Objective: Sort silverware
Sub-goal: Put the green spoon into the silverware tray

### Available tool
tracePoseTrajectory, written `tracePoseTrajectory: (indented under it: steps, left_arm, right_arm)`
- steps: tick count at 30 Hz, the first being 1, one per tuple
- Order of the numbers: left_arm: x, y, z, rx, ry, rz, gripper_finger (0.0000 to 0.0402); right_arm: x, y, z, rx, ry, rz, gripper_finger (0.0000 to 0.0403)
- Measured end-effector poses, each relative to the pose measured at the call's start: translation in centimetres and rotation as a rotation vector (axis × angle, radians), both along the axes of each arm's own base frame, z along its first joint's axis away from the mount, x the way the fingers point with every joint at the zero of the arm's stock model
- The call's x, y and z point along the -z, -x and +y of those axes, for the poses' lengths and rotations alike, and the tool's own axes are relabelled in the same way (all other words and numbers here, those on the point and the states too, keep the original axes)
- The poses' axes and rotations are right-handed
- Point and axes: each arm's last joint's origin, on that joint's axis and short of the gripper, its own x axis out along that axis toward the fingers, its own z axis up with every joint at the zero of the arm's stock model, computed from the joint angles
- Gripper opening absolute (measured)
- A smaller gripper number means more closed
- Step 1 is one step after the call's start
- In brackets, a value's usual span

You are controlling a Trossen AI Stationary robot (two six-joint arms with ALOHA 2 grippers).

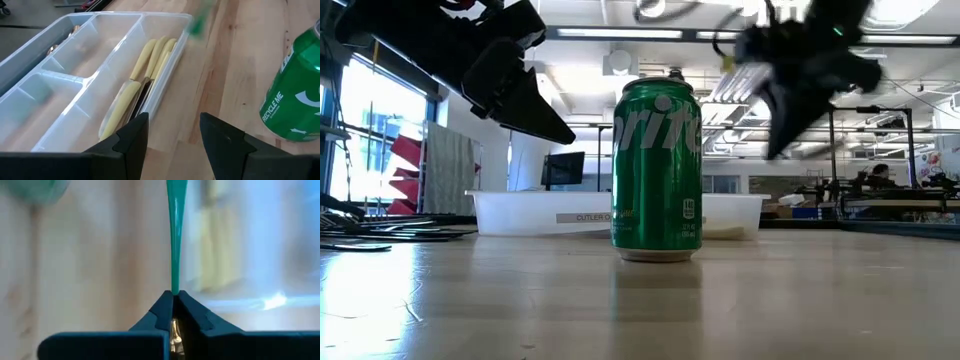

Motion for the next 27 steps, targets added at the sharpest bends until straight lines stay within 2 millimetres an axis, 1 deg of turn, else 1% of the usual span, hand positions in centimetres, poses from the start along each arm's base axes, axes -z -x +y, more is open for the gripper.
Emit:
tracePoseTrajectory:
  steps: [2,4,7,9,11,13,16,19,24,27]
  left_arm:
    - [0.0,0.0,0.0,0.0,0.0,0.0,0.0158]
    - [0.0,0.0,0.0,0.0,0.0,-0.001,0.0158]
    - [0.0,0.0,0.0,0.001,0.0,0.0,0.0158]
    - [0.0,0.0,0.0,0.001,0.0,0.0,0.0158]
    - [0.0,0.0,0.0,0.003,0.001,0.005,0.0158]
    - [0.0,0.0,0.0,0.002,0.0,0.003,0.0158]
    - [0.0,0.0,0.0,-0.008,-0.009,0.003,0.0158]
    - [0.0,0.0,0.2,-0.019,-0.025,0.007,0.0158]
    - [0.0,0.1,0.2,-0.04,-0.042,0.001,0.0158]
    - [0.0,0.1,0.2,-0.035,-0.055,0.007,0.0158]
  right_arm:
    - [-2.1,-1.1,-1.7,-0.018,0.067,-0.046,0.0001]
    - [-3.6,-2.3,-3.8,-0.057,0.115,-0.123,0.0001]
    - [-5.1,-3.9,-8.2,-0.093,0.118,-0.302,0.0]
    - [-5.3,-4.4,-11.5,-0.094,0.101,-0.387,0.0]
    - [-4.7,-4.5,-14.8,-0.064,0.109,-0.408,0.0]
    - [-3.6,-4.3,-17.9,-0.029,0.112,-0.409,0.0]
    - [-1.4,-4.3,-21.5,-0.01,0.079,-0.407,0.0]
    - [0.9,-4.6,-24.0,0.012,0.081,-0.358,0.0]
    - [3.3,-5.5,-27.7,0.052,0.08,-0.293,0.0]
    - [4.7,-6.0,-29.2,0.075,0.057,-0.251,0.0]
